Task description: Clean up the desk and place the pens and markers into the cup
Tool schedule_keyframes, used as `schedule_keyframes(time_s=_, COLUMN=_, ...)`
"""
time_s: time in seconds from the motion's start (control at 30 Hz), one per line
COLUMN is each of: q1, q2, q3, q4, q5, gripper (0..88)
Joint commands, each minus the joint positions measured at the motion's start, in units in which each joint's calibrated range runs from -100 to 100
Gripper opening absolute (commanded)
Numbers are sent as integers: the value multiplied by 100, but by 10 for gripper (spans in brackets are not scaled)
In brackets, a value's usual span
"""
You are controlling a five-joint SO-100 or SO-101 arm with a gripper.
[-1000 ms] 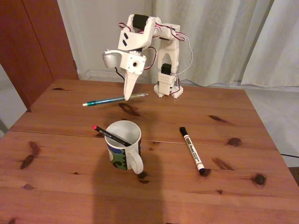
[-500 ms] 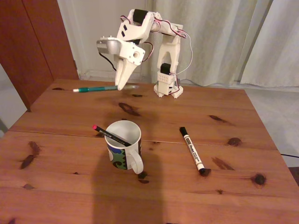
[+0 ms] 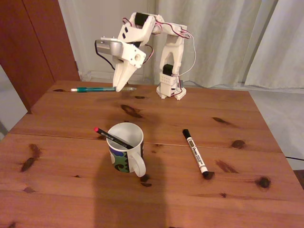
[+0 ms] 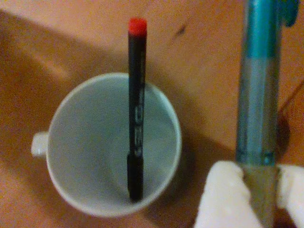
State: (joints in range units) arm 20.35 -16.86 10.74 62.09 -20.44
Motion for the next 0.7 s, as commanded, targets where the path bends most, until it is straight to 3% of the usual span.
schedule_keyframes(time_s=0.0, q1=28, q2=-626, q3=801, q4=-1026, q5=59, gripper=12)
schedule_keyframes(time_s=0.53, q1=-254, q2=-1743, q3=2001, q4=-1499, q5=32, gripper=12)
schedule_keyframes(time_s=0.67, q1=-254, q2=-1743, q3=2379, q4=-2231, q5=27, gripper=12)
